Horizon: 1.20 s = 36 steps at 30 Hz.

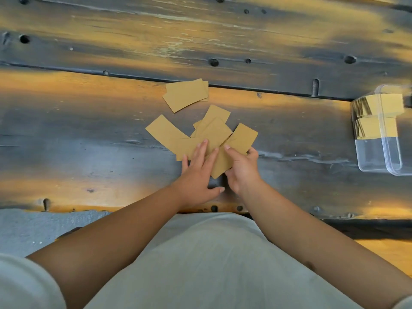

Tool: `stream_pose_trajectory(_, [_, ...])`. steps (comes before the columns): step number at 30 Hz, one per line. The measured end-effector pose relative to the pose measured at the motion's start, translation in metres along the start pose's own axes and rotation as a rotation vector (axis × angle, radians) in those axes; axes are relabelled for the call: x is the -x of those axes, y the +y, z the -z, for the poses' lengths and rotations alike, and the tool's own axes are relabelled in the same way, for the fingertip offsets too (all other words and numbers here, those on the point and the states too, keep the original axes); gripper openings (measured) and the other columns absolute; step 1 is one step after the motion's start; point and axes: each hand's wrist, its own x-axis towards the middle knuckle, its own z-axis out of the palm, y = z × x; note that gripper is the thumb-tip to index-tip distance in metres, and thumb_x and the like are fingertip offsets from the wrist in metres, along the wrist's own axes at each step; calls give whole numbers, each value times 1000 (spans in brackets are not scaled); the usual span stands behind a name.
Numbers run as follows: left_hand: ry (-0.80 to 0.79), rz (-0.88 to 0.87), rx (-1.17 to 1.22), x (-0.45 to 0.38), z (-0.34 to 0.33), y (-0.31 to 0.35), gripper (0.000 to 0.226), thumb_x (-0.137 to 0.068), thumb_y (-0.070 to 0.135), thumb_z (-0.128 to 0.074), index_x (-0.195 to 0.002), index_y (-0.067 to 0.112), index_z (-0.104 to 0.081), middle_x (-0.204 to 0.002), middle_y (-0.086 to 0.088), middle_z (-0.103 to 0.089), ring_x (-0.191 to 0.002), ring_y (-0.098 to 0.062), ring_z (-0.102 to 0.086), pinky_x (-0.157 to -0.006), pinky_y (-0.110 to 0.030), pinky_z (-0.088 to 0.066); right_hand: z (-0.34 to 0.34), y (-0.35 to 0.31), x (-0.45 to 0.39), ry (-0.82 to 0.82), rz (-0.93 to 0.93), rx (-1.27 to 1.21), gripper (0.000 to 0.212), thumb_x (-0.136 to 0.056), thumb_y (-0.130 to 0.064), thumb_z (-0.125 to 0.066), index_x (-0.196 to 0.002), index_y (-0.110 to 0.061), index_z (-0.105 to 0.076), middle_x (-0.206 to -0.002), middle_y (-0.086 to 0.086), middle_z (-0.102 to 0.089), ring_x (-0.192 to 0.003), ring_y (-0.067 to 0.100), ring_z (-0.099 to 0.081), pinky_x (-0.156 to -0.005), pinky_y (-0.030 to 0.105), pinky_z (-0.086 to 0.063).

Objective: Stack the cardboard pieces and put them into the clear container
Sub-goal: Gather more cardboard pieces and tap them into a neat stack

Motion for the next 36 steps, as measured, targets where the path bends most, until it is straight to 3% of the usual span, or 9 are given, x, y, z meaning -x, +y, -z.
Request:
stream_pose_trajectory(5, [-14, -101, 249, 4, 9, 0, 85, -84, 47, -54, -152, 29, -5, -160, 13, 7, -146, -6, 10, -119, -41, -10, 6, 1, 2, -30, 22, 96, 42, -81, -9, -74, -112, -25, -50, -106, 2, -71, -94, 19, -70, -78, 42, -58])
stream_pose_trajectory(12, [33, -49, 380, 0, 18, -5, 71, -85, 41, -56, -147, 34, -21, -159, 13, -3, -146, -11, -4, -105, -16, -19, -2, 8, -8, 84, 115, 262, 52, -77, -7, -76, -114, -27, -46, -111, 2, -66, -100, 19, -64, -85, 47, -55])
stream_pose_trajectory(16, [78, -12, 169, -3, 21, -6, 70, -84, 44, -56, -145, 30, -25, -158, 8, -9, -140, -18, -9, -112, -42, -20, -2, 9, -6, 98, 169, 265, 60, -75, -5, -77, -119, -29, -44, -111, -3, -64, -98, 13, -64, -83, 43, -57])
stream_pose_trajectory(18, [106, 22, 99, -3, 23, -8, 71, -85, 45, -56, -146, 27, -26, -158, 6, -6, -140, -17, -8, -112, -47, -18, 0, 7, -5, 97, 197, 223, 63, -75, -3, -76, -118, -31, -40, -118, -3, -60, -101, 14, -63, -84, 43, -57])
stream_pose_trajectory(20, [119, 44, 152, -3, 23, -11, 73, -85, 47, -56, -148, 30, -22, -159, 6, -2, -141, -16, -5, -112, -42, -16, 3, 3, -5, 96, 184, 151, 69, -76, -2, -76, -122, -32, -35, -126, 1, -55, -106, 18, -62, -86, 46, -55])
stream_pose_trajectory(23, [63, 96, 474, -2, 24, -6, 80, -81, 50, -56, -150, 32, -18, -158, 14, 1, -141, -2, -7, -109, -27, -19, 7, -6, -4, 71, 132, 42, 71, -78, 0, -74, -130, -26, -32, -122, 5, -60, -105, 21, -64, -86, 47, -55])
stream_pose_trajectory(28, [-27, 169, 906, -7, 26, 23, 89, -75, 42, -62, -151, 29, -18, -160, 3, -15, -144, -13, -23, -115, -43, -28, 8, -15, 0, 66, 105, -49, 71, -79, 2, -73, -131, -22, -31, -112, 6, -65, -98, 21, -67, -81, 44, -57])
stream_pose_trajectory(32, [2, 126, 852, -14, 24, 40, 76, -79, 41, -60, -147, 39, -25, -159, 12, -17, -142, 0, -16, -118, -33, -19, 10, -17, 3, 19, 54, -80, 48, -78, 1, -74, -114, -17, -48, -105, 10, -69, -92, 25, -70, -73, 43, -58])
stream_pose_trajectory(36, [-19, 138, 845, -20, 29, 46, 63, -87, 28, -61, -144, 32, -34, -144, 11, -43, -130, -6, -42, -110, -35, -36, 20, -25, 1, 17, 102, -20, 40, -78, 2, -74, -102, -20, -51, -89, 4, -73, -80, 22, -70, -69, 42, -59])
